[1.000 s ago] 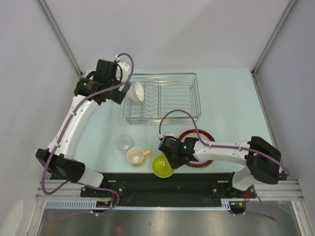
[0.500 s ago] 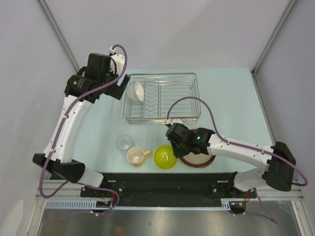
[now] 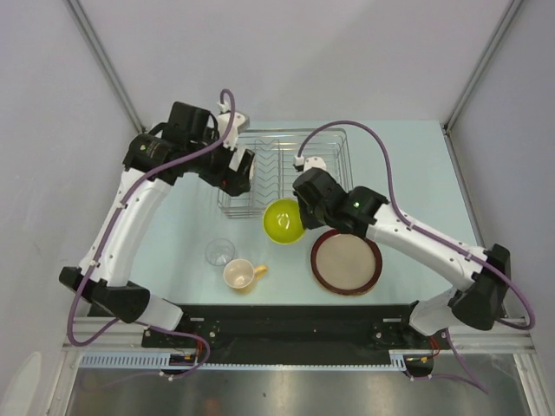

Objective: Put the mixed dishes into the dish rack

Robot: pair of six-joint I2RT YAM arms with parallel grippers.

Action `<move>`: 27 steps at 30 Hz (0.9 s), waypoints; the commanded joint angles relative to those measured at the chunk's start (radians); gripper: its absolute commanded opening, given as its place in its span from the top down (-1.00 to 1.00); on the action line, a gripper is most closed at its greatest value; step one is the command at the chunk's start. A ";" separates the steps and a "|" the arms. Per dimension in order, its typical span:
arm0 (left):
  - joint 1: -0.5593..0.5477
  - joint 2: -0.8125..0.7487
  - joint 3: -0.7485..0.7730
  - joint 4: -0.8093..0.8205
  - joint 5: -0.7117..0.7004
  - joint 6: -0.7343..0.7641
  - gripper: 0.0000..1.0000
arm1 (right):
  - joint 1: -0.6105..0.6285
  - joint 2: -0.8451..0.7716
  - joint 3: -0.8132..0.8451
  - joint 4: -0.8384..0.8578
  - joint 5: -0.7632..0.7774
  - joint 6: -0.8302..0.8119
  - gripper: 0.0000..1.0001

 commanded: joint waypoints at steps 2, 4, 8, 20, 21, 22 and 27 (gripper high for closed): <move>-0.058 -0.049 -0.093 0.012 0.128 -0.034 -1.00 | -0.023 0.114 0.132 0.066 0.015 -0.057 1.00; -0.077 -0.053 -0.122 0.029 0.145 -0.034 -0.99 | -0.036 0.131 0.167 0.073 -0.005 -0.059 1.00; -0.115 -0.050 -0.150 0.055 0.154 -0.027 -1.00 | -0.063 0.151 0.187 0.096 -0.046 -0.056 1.00; -0.157 -0.038 -0.300 0.232 0.084 -0.024 -1.00 | -0.122 0.128 0.155 0.178 -0.207 0.016 1.00; -0.157 -0.038 -0.300 0.245 0.064 -0.024 -1.00 | -0.117 0.130 0.149 0.183 -0.218 0.019 1.00; -0.157 -0.038 -0.303 0.260 0.050 -0.018 -1.00 | -0.116 0.128 0.144 0.185 -0.224 0.026 1.00; -0.157 -0.027 -0.319 0.314 0.009 -0.008 -0.99 | -0.105 0.125 0.136 0.189 -0.227 0.032 1.00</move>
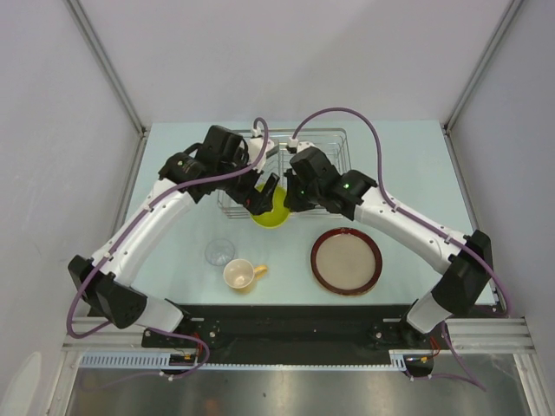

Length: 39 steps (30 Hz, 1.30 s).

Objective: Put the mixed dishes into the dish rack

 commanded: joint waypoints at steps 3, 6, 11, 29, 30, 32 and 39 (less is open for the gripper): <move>-0.005 0.003 -0.044 0.092 -0.042 0.010 -0.86 | 0.007 -0.043 0.006 0.056 -0.020 0.022 1.00; -0.005 -0.009 -0.077 0.108 -0.083 0.023 -0.48 | 0.000 -0.052 0.011 0.050 -0.013 0.017 1.00; -0.005 -0.029 -0.095 0.100 -0.118 0.046 -0.01 | -0.013 -0.070 -0.011 0.048 0.001 0.017 1.00; -0.005 0.012 -0.046 0.072 -0.232 0.058 1.00 | -0.017 -0.087 -0.041 0.055 0.046 0.039 0.66; -0.005 0.018 -0.022 0.069 -0.255 0.064 0.99 | -0.017 -0.084 -0.041 0.053 0.049 0.040 0.38; -0.005 0.049 0.008 0.054 -0.362 0.084 0.99 | -0.019 -0.080 -0.044 0.042 0.072 0.043 -0.67; -0.004 0.122 0.106 0.091 -0.627 0.194 0.99 | -0.066 -0.150 -0.089 -0.017 0.127 0.057 -1.00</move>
